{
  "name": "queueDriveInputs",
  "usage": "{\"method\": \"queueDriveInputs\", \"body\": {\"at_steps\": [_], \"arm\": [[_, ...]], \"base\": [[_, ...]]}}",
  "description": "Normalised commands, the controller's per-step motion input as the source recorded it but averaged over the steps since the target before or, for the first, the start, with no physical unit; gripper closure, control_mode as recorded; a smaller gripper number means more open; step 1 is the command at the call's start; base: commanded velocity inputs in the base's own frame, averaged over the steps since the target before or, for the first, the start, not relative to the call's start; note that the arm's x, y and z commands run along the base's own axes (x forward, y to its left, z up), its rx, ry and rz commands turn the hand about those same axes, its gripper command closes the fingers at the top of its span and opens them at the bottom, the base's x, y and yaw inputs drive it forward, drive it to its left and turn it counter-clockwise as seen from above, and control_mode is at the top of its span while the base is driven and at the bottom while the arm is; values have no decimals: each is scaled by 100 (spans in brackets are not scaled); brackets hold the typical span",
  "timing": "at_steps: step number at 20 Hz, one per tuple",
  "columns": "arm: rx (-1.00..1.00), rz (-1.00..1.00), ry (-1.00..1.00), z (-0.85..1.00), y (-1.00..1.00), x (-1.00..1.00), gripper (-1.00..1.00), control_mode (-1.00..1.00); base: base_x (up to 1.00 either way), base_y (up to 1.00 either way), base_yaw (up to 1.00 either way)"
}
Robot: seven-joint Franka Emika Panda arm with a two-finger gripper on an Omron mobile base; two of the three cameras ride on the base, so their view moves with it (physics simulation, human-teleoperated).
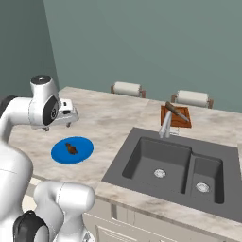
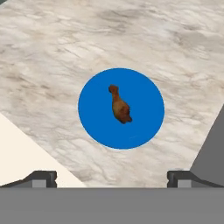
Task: Pick up the knife from the drawer and place it on the cutting board. Then place the meat from the plate to the cutting board.
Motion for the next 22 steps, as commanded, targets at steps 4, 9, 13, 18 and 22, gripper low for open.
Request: {"method": "queueDriveInputs", "body": {"at_steps": [4, 9, 13, 18, 22], "arm": [[0, 0, 5, -52, 6, 27, -100, -100], [0, 0, 4, -42, 4, 21, -100, -100], [-1, 0, 6, -30, 4, 17, -100, -100], [0, 0, 12, -52, 8, 16, -100, -100], [0, 0, 12, -47, 24, 24, -100, -100]], "base": [[0, 0, 0], [0, 0, 0], [0, 0, 0], [0, 0, 0], [0, 0, 0]]}}
